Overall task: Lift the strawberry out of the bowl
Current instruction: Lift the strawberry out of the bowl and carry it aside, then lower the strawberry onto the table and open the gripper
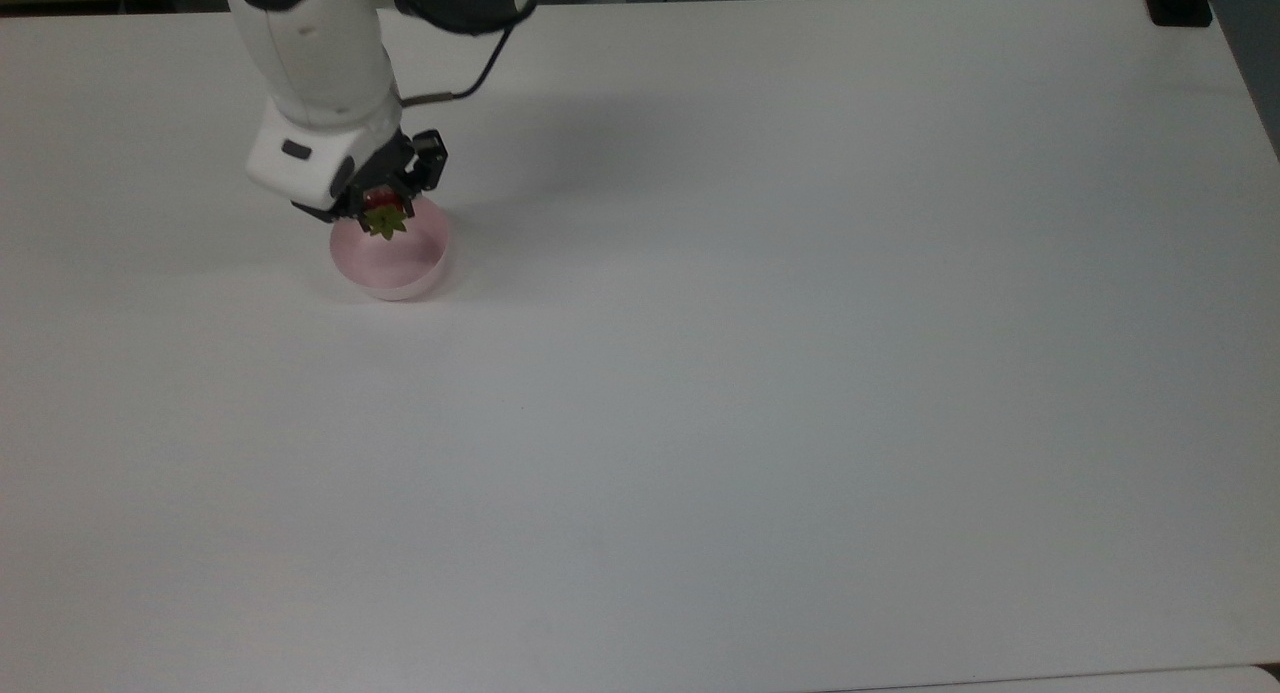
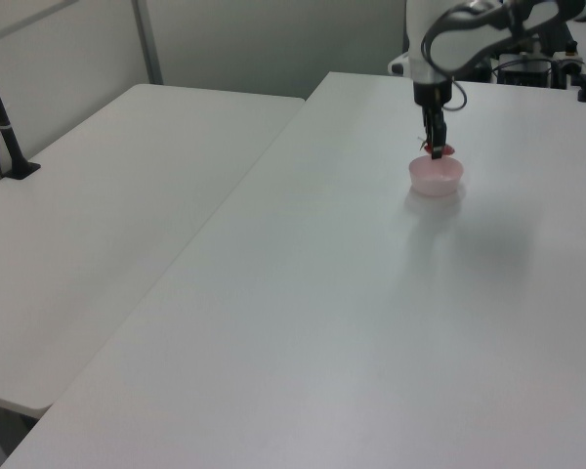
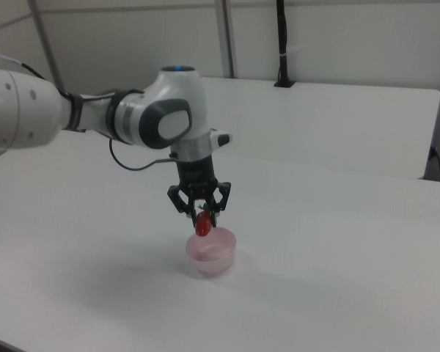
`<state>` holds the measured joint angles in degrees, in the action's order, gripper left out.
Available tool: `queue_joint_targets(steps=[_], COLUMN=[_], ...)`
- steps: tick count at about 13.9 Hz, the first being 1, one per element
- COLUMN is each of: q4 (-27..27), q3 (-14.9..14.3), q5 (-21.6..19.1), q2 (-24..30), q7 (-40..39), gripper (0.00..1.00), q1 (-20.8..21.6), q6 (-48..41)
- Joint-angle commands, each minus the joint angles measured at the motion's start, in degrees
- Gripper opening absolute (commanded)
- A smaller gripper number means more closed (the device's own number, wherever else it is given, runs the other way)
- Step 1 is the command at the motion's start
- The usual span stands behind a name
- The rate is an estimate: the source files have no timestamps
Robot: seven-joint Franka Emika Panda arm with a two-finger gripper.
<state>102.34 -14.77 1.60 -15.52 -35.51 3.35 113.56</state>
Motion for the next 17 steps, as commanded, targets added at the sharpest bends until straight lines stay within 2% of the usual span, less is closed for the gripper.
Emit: queue_joint_targets(steps=[1, 2, 4, 6, 11, 14, 15, 17], q4=[1.37, 2.68, 4.18, 5.14, 7.44, 7.35, 7.26, 7.0], q3=[-6.04, -7.89, -13.51, -16.51, -16.78, -16.52, -16.35, -16.34], q5=[-1.16, -0.99, -0.55, -0.55, -0.46, -0.55, -0.63, -1.25], q2=[2.07, 1.98, 1.55, 1.28, -3.45, -5.31, -5.4, -5.93], q7=[-0.97, -1.23, -4.29, -7.28, -9.84, -10.02, -10.02, -9.24], gripper=[0.27, 0.27, 0.29, 0.31, 0.31, 0.34, 0.41, 1.0], q1=[0.78, 0.78, 0.52, -1.4, -7.29, -8.44, -8.88, -9.06], q6=[-1.32, -0.97, 0.78, 1.22, 10.53, 13.44, 13.44, 13.44])
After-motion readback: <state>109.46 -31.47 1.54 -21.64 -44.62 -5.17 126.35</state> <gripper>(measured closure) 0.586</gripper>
